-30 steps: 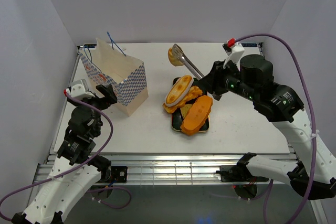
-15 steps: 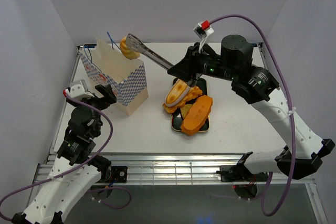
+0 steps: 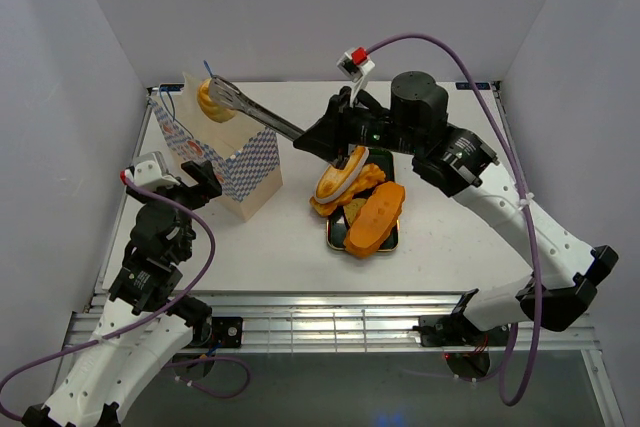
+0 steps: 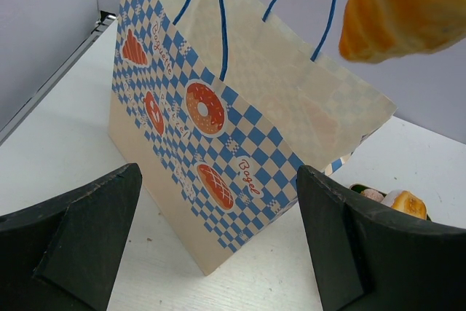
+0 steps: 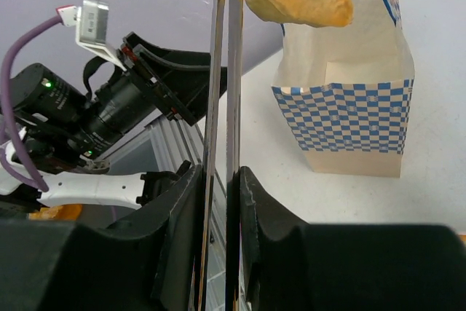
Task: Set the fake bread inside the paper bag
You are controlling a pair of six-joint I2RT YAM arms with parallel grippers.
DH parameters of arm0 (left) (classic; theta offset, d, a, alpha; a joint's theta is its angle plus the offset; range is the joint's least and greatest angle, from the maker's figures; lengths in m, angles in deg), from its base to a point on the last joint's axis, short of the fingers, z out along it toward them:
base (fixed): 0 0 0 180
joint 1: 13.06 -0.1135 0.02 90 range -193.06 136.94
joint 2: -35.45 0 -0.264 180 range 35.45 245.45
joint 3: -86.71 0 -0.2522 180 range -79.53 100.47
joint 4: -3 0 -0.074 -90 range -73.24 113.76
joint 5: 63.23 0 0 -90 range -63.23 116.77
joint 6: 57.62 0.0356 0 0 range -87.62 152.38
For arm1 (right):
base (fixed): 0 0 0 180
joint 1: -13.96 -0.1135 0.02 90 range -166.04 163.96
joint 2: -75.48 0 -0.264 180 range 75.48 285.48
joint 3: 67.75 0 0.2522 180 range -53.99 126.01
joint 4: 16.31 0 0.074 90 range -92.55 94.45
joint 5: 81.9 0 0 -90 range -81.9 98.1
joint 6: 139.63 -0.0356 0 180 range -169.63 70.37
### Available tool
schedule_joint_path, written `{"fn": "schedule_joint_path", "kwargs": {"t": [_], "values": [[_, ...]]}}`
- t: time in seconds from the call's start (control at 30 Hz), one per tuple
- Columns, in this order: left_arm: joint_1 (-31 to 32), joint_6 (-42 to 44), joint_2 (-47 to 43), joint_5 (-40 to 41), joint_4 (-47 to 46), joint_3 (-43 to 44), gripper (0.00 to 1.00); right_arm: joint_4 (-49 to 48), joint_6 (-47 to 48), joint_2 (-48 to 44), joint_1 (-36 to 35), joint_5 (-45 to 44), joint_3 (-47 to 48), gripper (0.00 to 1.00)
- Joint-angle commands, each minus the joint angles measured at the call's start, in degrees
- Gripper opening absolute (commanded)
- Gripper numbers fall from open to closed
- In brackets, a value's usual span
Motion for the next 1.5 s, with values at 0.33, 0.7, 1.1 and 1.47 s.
{"fn": "schedule_joint_path", "kwargs": {"t": [0.33,0.7,1.1,1.47], "values": [[0.51,0.62,0.14,-0.28,-0.19,0.38,0.98,-3.97,-0.19,2.10,-0.27,-4.41,-0.93,0.40],[0.59,0.71,0.23,-0.10,-0.19,0.29,0.98,-0.01,1.39,-3.78,-0.18,-10.29,-0.92,0.41],[0.59,0.62,0.58,-0.80,-0.28,0.29,0.98,1.13,-2.91,-23.91,-0.09,-34.81,-26.73,0.44],[0.59,0.89,1.11,-0.63,-0.46,0.29,0.98,4.99,-9.15,-37.54,0.08,-46.94,-43.71,0.48]]}}
